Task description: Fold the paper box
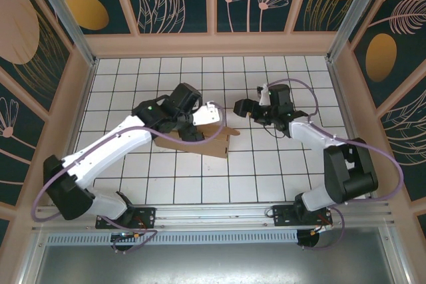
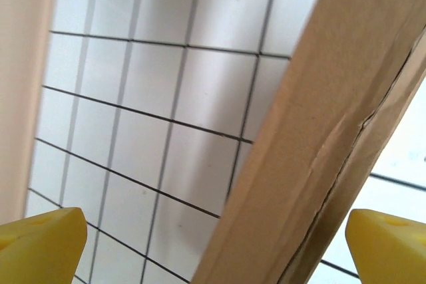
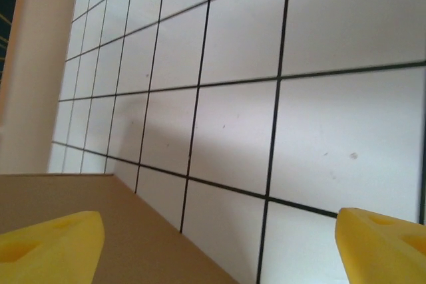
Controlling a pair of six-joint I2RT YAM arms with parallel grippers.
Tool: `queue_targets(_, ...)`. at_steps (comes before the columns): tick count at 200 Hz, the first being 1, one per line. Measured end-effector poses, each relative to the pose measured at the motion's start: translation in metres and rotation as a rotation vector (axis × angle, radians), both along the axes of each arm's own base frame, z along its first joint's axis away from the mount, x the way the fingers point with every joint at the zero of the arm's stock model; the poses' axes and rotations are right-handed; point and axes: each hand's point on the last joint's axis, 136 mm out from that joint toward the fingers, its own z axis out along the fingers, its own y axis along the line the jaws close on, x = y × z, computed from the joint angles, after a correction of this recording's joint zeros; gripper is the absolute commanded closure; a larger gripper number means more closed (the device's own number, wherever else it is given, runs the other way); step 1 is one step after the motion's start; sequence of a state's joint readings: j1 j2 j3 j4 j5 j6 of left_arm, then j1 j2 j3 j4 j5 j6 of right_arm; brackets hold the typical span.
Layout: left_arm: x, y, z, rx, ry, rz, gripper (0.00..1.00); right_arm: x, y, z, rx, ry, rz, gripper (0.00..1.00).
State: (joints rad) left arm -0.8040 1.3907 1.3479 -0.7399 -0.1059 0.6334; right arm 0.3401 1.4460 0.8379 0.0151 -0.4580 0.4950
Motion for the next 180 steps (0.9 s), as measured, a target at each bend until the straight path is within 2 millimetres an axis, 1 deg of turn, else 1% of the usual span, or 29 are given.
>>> queue_targets(23, 0.003, 0.000, 0.041, -0.125, -0.070, 0.060, 0.01, 0.004, -0.010, 0.020, -0.035, -0.059, -0.044, 0.02)
queue_targets(36, 0.006, 0.003, 0.062, -0.211, -0.095, 0.127, 0.01, 0.005, -0.016, 0.031, -0.050, -0.090, -0.072, 0.04)
queue_targets(48, 0.012, 0.008, 0.081, -0.306, -0.118, 0.228, 0.01, 0.003, -0.021, 0.040, -0.059, -0.112, -0.096, 0.08)
queue_targets(65, 0.024, 0.019, 0.102, -0.416, -0.137, 0.370, 0.01, -0.001, -0.027, 0.054, -0.060, -0.141, -0.116, 0.17)
queue_targets(74, 0.033, 0.027, 0.108, -0.472, -0.135, 0.444, 0.01, -0.004, -0.028, 0.059, -0.058, -0.144, -0.121, 0.21)
queue_targets(81, 0.042, 0.039, 0.111, -0.515, -0.131, 0.522, 0.01, -0.007, -0.028, 0.061, -0.061, -0.139, -0.125, 0.23)
queue_targets(89, 0.054, 0.056, 0.110, -0.554, -0.125, 0.610, 0.01, -0.010, -0.026, 0.063, -0.066, -0.131, -0.123, 0.24)
queue_targets(100, 0.073, 0.088, 0.105, -0.616, -0.118, 0.760, 0.01, -0.016, -0.018, 0.065, -0.073, -0.118, -0.105, 0.28)
queue_targets(112, 0.089, 0.127, 0.090, -0.666, -0.115, 0.927, 0.02, -0.026, -0.008, 0.066, -0.078, -0.103, -0.081, 0.31)
queue_targets(118, 0.092, 0.144, 0.080, -0.680, -0.110, 0.998, 0.02, -0.031, -0.003, 0.066, -0.079, -0.095, -0.070, 0.31)
queue_targets(124, 0.093, 0.156, 0.069, -0.686, -0.100, 1.054, 0.01, -0.037, 0.002, 0.066, -0.082, -0.085, -0.062, 0.32)
queue_targets(132, 0.091, 0.165, 0.056, -0.689, -0.083, 1.106, 0.01, -0.044, 0.006, 0.066, -0.086, -0.076, -0.052, 0.32)
queue_targets(146, 0.086, 0.169, 0.038, -0.688, -0.055, 1.150, 0.01, -0.055, 0.011, 0.066, -0.100, -0.061, -0.046, 0.32)
queue_targets(157, 0.082, 0.172, 0.028, -0.683, -0.044, 1.175, 0.01, -0.064, 0.015, 0.065, -0.116, -0.056, -0.040, 0.32)
queue_targets(180, 0.075, 0.183, 0.015, -0.680, -0.054, 1.228, 0.01, -0.082, 0.026, 0.064, -0.132, -0.039, -0.025, 0.31)
